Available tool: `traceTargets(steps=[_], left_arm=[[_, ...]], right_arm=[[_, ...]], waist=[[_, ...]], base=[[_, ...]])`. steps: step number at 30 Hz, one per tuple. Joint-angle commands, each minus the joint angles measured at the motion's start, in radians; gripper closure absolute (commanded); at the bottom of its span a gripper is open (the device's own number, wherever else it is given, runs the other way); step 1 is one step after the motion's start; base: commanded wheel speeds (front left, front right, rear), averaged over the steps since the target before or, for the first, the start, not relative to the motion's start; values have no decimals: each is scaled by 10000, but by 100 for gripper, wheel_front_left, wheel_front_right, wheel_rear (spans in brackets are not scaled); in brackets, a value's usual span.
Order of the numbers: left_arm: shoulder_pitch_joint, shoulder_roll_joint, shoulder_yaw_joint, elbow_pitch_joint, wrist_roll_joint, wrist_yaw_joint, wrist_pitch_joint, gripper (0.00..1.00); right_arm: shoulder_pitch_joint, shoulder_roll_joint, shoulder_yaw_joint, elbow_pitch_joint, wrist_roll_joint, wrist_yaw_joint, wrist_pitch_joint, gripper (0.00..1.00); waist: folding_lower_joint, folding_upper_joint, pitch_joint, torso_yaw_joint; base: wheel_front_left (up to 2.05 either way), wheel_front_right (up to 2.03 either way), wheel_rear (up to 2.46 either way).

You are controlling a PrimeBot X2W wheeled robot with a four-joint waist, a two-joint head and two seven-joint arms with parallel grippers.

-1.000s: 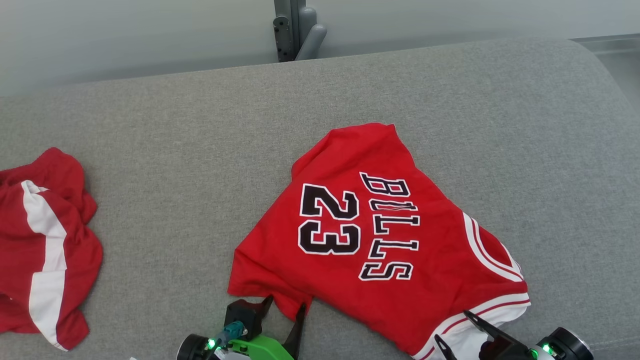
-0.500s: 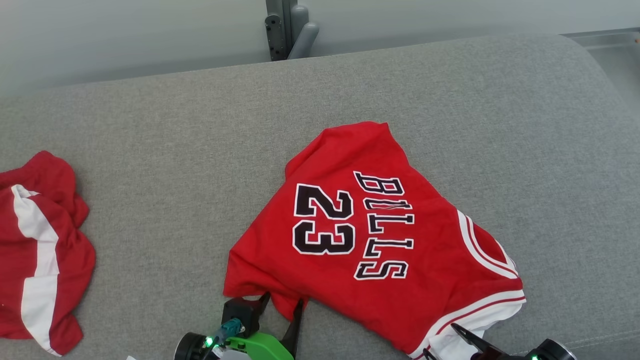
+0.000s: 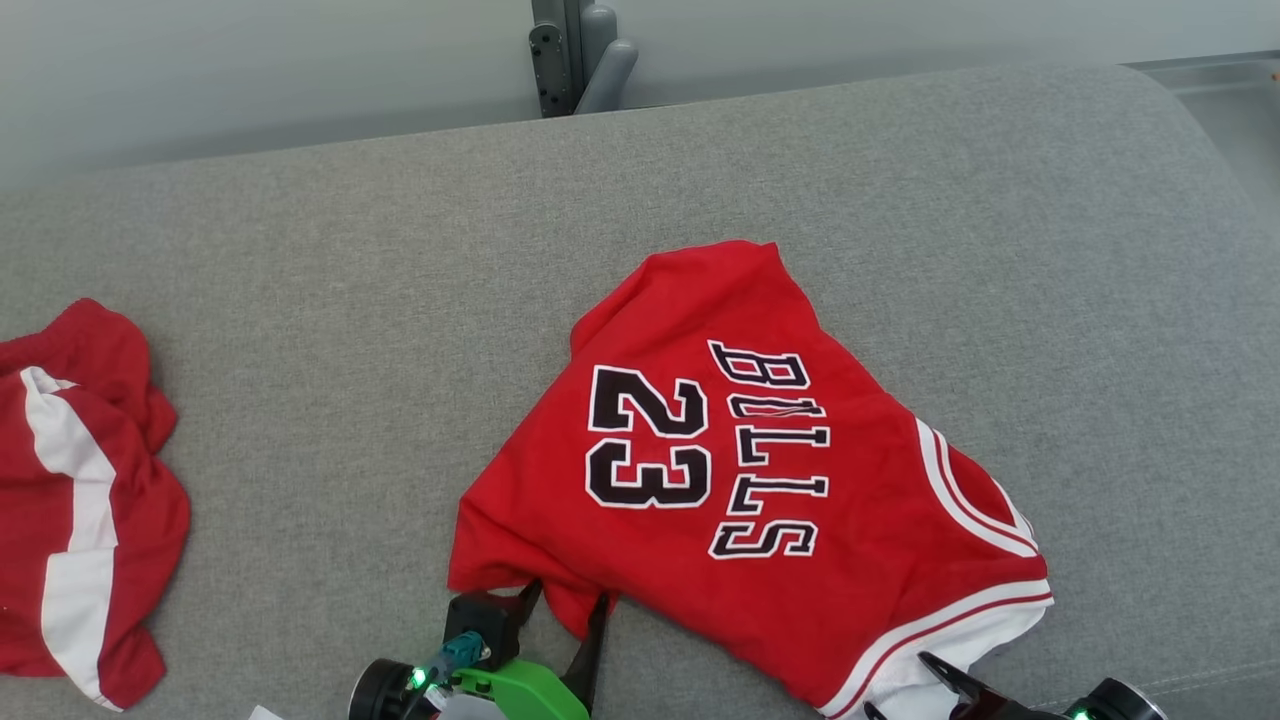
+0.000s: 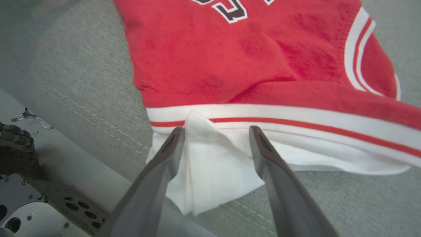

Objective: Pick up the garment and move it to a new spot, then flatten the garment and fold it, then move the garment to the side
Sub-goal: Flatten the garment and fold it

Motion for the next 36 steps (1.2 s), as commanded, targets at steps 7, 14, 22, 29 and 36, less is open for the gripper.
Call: traceTargets(steps=[7, 14, 22, 29, 36], left_arm=[[-69, 109, -32, 238, -229, 76, 59, 0], [-80, 115, -65, 343, -285, 78, 121, 0], [-4, 117, -87, 485, -463, 91, 228, 0], [15, 134, -150, 588, -604, 89, 435, 0], [157, 100, -529, 748, -599, -52, 859, 0]], right_arm=[[-125, -169, 85, 209, 114, -17, 210, 56], [-210, -222, 63, 346, 249, -17, 311, 100], [-278, -290, 68, 627, 438, -17, 335, 100], [-328, -292, 0, 668, 567, -17, 330, 100], [-346, -226, -17, 686, 619, -17, 311, 100]], waist=[[0, 120, -15, 34], [0, 120, -1, 57], [0, 120, -48, 77], [0, 120, -9, 60], [0, 120, 23, 28]], base=[[0, 0, 0], [0, 0, 0], [0, 0, 0], [0, 0, 0], [0, 0, 0]])
